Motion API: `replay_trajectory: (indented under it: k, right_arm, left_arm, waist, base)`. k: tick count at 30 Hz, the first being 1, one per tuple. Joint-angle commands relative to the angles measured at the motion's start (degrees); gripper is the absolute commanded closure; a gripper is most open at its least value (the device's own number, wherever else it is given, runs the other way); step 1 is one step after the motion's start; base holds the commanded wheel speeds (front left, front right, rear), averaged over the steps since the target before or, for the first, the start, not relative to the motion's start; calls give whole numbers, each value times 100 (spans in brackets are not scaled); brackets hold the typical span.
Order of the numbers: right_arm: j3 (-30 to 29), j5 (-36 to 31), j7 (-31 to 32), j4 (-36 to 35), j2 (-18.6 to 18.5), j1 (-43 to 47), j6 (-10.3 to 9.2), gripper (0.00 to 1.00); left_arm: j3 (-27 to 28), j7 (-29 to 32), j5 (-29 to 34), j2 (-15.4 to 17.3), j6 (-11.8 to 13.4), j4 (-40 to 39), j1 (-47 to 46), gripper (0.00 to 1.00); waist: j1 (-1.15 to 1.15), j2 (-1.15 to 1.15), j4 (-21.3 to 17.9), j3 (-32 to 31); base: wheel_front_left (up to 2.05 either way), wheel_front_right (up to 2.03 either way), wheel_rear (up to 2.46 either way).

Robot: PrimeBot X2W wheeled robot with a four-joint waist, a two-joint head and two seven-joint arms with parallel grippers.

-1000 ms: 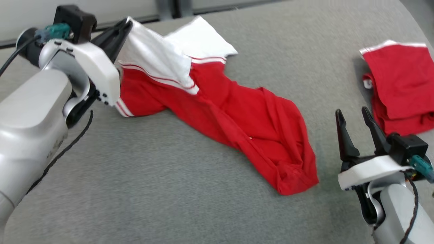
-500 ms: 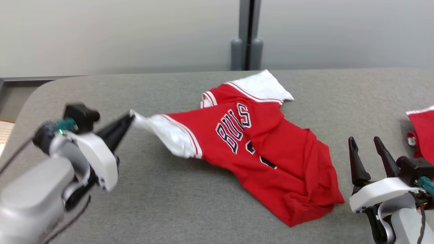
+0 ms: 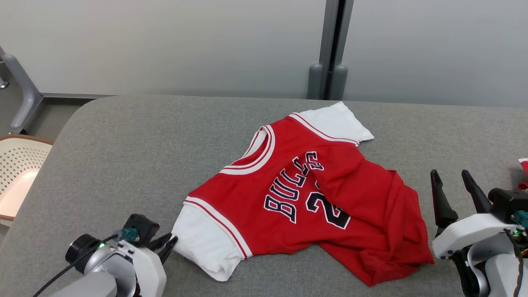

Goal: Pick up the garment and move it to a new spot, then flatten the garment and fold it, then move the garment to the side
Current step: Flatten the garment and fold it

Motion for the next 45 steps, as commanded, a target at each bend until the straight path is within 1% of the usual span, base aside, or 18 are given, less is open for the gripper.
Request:
replay_trajectory:
  k: [1,3,6,9,12,14,17,18,23,28,33,34,35,36,37,38,41,45]
  right_arm:
    - [-57,-28,78,-30,-11,-31,1,0]
    - [-86,-49,166,-26,-23,-81,1,0]
    - [-133,-38,344,38,-28,-159,1,0]
    - [-207,57,623,189,19,-298,1,0]
    - [-283,200,909,370,92,-422,1,0]
    - [-253,150,1134,521,-17,-610,1,0]
    - [-205,197,1450,774,-54,-882,1,0]
    - [-151,140,1602,945,-174,-1082,1,0]
    - [-204,253,1952,1453,-292,-1538,1,0]
    - [-66,347,2139,1807,-440,-1841,1,0]
    - [134,494,2165,1995,-572,-1952,1,0]
    - [167,527,2170,2016,-588,-1957,1,9]
    - [201,559,2172,2039,-615,-1959,1,23]
    - [252,578,2184,2059,-640,-1962,1,53]
    - [306,602,2198,2078,-657,-1964,1,68]
    - [349,634,2197,2092,-669,-1963,1,100]
    - [458,742,2216,2118,-720,-1973,1,100]
    - [406,898,2133,2130,-761,-2078,0,100]
  left_arm:
    - [176,-145,-97,-66,163,39,0,0]
    - [341,-374,-166,-170,298,61,-44,0]
    - [777,-888,-383,-361,557,63,-87,0]
    - [1204,-1316,-579,-588,753,19,-77,0]
    - [1460,-1455,-627,-745,838,-50,-35,0]
    - [1652,-1506,-562,-886,867,-115,12,0]
    - [1884,-1536,-351,-1100,815,-182,27,0]
    - [2039,-1534,-163,-1226,774,-220,73,0]
    - [2392,-1538,214,-1515,583,-210,179,0]
    - [2686,-1539,498,-1760,404,-86,233,0]
    - [2902,-1539,714,-1968,230,106,328,0]
    - [2942,-1540,753,-1990,200,138,333,0]
    - [2980,-1540,792,-2014,163,177,353,0]
    - [3021,-1539,820,-2036,140,221,378,0]
    - [3051,-1539,850,-2061,111,260,398,0]
    - [3083,-1539,876,-2088,89,297,415,0]
    - [3179,-1539,959,-2127,20,389,434,0]
    - [3274,-1539,1055,-2194,-44,487,445,0]
  waist:
    - [0,0,11,42]
    - [0,0,17,89]
    - [0,0,40,157]
    - [0,0,79,242]
    - [0,0,116,314]
    - [0,0,170,418]
    - [0,0,281,599]
    - [0,0,341,706]
    - [0,0,471,952]
    - [0,0,594,1129]
    - [0,0,655,1167]
    - [0,0,661,1166]
    - [0,0,662,1161]
    - [0,0,659,1154]
    - [0,0,654,1145]
    - [0,0,646,1133]
    - [0,0,615,1095]
    - [0,0,571,1027]
  base:
    - [0,0,0]
    - [0,0,0]
    - [0,0,0]
    - [0,0,0]
    - [0,0,0]
    - [0,0,0]
    - [0,0,0]
    - [0,0,0]
    - [0,0,0]
    - [0,0,0]
    - [0,0,0]
    - [0,0,0]
    - [0,0,0]
    - [0,0,0]
    - [0,0,0]
    - [0,0,0]
    - [0,0,0]
    - [0,0,0]
